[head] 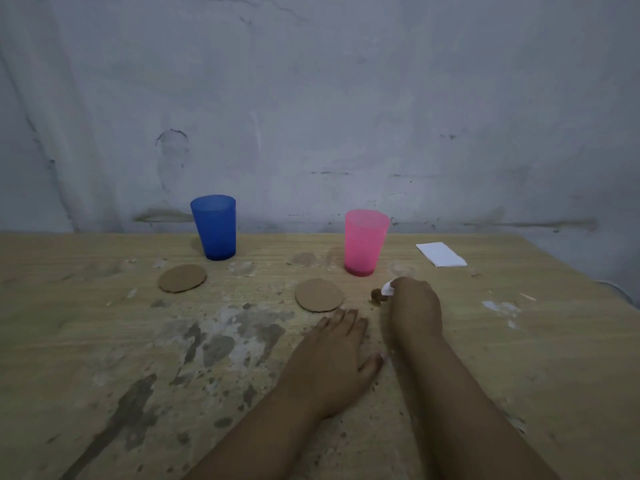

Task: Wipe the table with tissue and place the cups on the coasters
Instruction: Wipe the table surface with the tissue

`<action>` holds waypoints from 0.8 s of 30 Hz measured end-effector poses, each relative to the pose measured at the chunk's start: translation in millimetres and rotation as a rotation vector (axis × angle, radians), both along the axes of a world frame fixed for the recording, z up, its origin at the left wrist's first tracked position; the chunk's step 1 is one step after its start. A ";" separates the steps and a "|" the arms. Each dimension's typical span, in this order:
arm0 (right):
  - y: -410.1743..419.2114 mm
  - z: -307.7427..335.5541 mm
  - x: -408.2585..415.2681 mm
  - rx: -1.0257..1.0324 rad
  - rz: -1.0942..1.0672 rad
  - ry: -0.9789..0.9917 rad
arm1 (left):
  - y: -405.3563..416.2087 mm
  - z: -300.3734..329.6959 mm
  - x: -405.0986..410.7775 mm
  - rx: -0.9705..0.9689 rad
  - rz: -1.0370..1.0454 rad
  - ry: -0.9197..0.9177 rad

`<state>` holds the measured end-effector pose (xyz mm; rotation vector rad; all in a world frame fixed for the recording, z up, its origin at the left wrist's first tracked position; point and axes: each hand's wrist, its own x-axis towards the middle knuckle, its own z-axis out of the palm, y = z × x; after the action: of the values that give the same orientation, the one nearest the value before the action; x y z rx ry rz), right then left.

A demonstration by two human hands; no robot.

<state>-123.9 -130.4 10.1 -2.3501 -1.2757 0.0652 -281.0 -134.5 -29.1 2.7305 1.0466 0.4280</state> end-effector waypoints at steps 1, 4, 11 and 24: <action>3.4 0.3 -0.8 0.006 0.039 -0.001 | 1.2 0.5 -0.3 -0.004 -0.002 -0.001; 6.3 -2.5 -5.6 0.034 0.266 -0.021 | 0.5 0.7 -0.5 -0.012 -0.002 -0.025; -28.7 -8.6 10.6 -0.109 0.553 -0.053 | -17.0 -3.2 -10.3 0.014 -0.015 -0.020; -23.3 -6.0 11.1 -0.155 0.429 -0.109 | -19.4 1.2 -15.8 0.044 -0.004 -0.123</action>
<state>-112.8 -153.8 4.2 -2.1849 -1.8715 0.1789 -296.8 -154.0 -27.9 2.7041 1.0116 0.6165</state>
